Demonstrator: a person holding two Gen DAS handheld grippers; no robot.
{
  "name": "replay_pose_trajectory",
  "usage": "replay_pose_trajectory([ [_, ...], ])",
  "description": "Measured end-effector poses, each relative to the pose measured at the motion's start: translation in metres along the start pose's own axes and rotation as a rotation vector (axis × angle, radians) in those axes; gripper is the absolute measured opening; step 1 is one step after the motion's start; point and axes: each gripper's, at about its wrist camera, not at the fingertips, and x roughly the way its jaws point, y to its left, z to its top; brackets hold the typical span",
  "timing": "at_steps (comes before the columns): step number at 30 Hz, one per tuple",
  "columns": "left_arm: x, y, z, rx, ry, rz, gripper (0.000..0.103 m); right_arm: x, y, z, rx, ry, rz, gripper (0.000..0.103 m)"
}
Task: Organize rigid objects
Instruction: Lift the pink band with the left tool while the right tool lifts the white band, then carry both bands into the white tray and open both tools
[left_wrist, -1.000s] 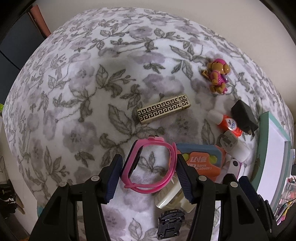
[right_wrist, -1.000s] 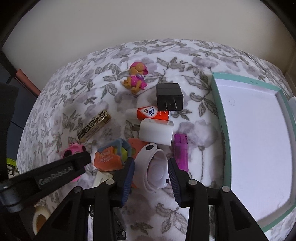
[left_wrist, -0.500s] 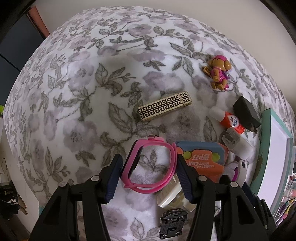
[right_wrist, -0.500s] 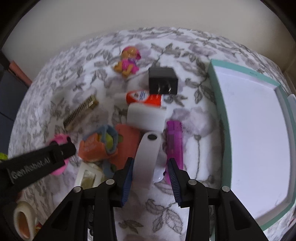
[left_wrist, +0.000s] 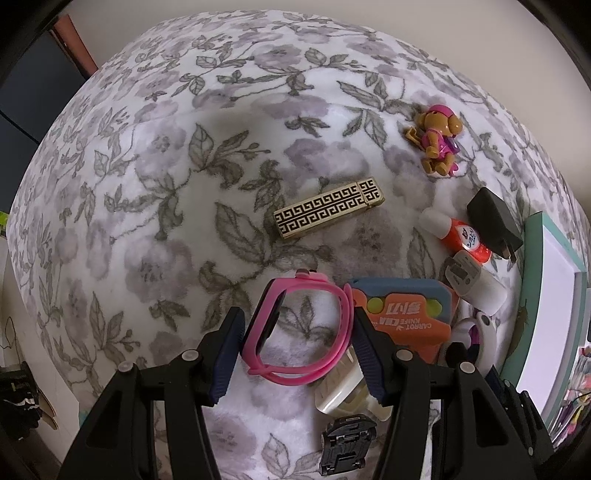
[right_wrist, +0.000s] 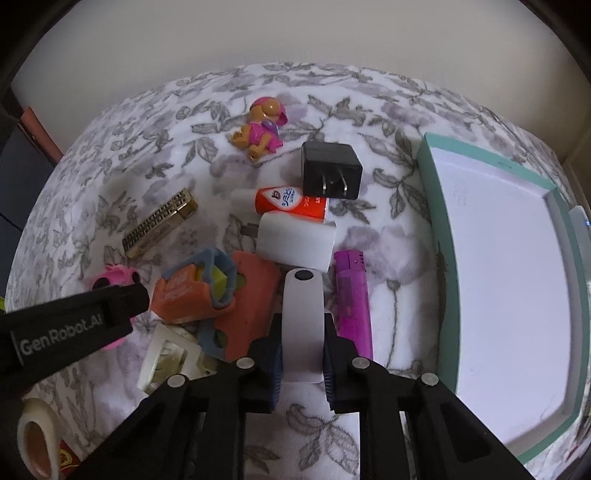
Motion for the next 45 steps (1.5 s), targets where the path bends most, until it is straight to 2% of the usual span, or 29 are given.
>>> replay_pose_trajectory([
  [5, -0.003, 0.0, 0.0, 0.002, -0.006, -0.003, 0.06, -0.006, -0.005, 0.002, 0.018, -0.003, 0.013, 0.019],
  [11, -0.018, -0.007, -0.001, 0.018, -0.053, -0.008, 0.06, -0.035, -0.011, 0.012, 0.034, -0.08, 0.048, 0.019],
  [15, -0.032, -0.022, -0.001, 0.051, -0.077, -0.065, 0.06, -0.054, -0.028, 0.02, 0.056, -0.126, 0.015, 0.019],
  [20, -0.047, -0.061, -0.003, 0.127, -0.13, -0.115, 0.06, -0.066, -0.071, 0.027, 0.147, -0.153, -0.018, 0.019],
  [24, -0.054, -0.105, -0.004, 0.205, -0.151, -0.169, 0.06, -0.069, -0.11, 0.031, 0.22, -0.161, -0.08, 0.019],
  [29, -0.055, -0.153, -0.005, 0.283, -0.157, -0.202, 0.06, -0.072, -0.162, 0.033, 0.311, -0.175, -0.13, 0.019],
  [33, -0.051, -0.19, -0.007, 0.334, -0.147, -0.226, 0.06, -0.067, -0.202, 0.032, 0.357, -0.162, -0.205, 0.019],
  [38, -0.043, -0.231, -0.012, 0.395, -0.14, -0.231, 0.06, -0.054, -0.239, 0.029, 0.412, -0.134, -0.205, 0.019],
  [45, -0.027, -0.267, -0.015, 0.418, -0.115, -0.209, 0.06, -0.033, -0.257, 0.023, 0.439, -0.081, -0.193, 0.019],
])
